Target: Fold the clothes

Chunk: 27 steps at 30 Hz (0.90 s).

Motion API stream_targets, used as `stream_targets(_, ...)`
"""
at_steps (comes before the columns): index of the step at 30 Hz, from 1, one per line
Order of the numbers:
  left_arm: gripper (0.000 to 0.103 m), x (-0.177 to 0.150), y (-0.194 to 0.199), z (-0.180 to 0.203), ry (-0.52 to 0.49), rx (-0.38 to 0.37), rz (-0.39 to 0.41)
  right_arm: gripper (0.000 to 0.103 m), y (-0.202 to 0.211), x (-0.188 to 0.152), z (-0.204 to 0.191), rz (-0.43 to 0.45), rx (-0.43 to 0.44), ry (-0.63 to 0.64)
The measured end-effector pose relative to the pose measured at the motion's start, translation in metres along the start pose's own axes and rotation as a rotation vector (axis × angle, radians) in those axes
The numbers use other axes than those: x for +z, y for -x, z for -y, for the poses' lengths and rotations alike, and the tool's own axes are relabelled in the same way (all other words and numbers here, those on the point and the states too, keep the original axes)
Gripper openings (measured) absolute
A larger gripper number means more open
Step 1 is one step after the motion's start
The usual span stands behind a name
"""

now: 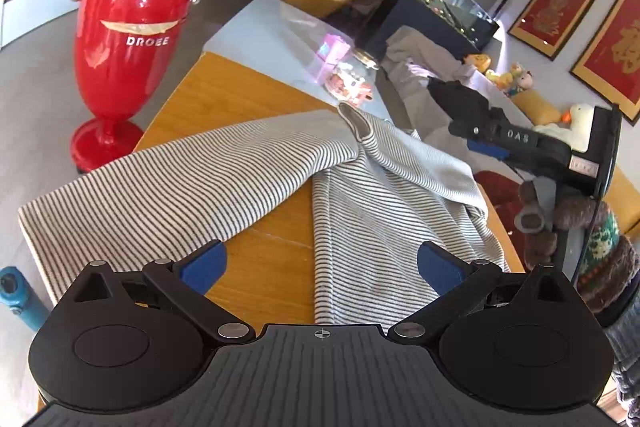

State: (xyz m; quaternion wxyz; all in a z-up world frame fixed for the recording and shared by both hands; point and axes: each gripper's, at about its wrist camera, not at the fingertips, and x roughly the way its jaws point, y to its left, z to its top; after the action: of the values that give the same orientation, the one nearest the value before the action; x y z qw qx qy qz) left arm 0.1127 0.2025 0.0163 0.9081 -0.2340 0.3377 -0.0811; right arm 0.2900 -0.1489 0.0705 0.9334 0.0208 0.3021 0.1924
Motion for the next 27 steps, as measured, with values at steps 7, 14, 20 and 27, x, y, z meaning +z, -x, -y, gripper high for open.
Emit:
stream_targets(7, 0.103, -0.001, 0.019, -0.014, -0.038, 0.073, -0.036, 0.058, -0.020, -0.040, 0.041, -0.123, -0.043, -0.081)
stream_targets(14, 0.103, -0.001, 0.036, -0.031, 0.027, 0.247, 0.047, 0.063, 0.016, -0.035, -0.034, -0.019, 0.060, 0.196)
stream_targets(20, 0.103, 0.008, 0.052, -0.072, 0.201, 0.390, 0.120, 0.067, 0.041, -0.048, -0.066, 0.008, 0.128, 0.283)
stream_targets(27, 0.068, 0.004, 0.026, -0.108, 0.334, 0.278, -0.003, 0.073, 0.066, -0.061, -0.092, 0.017, 0.198, 0.342)
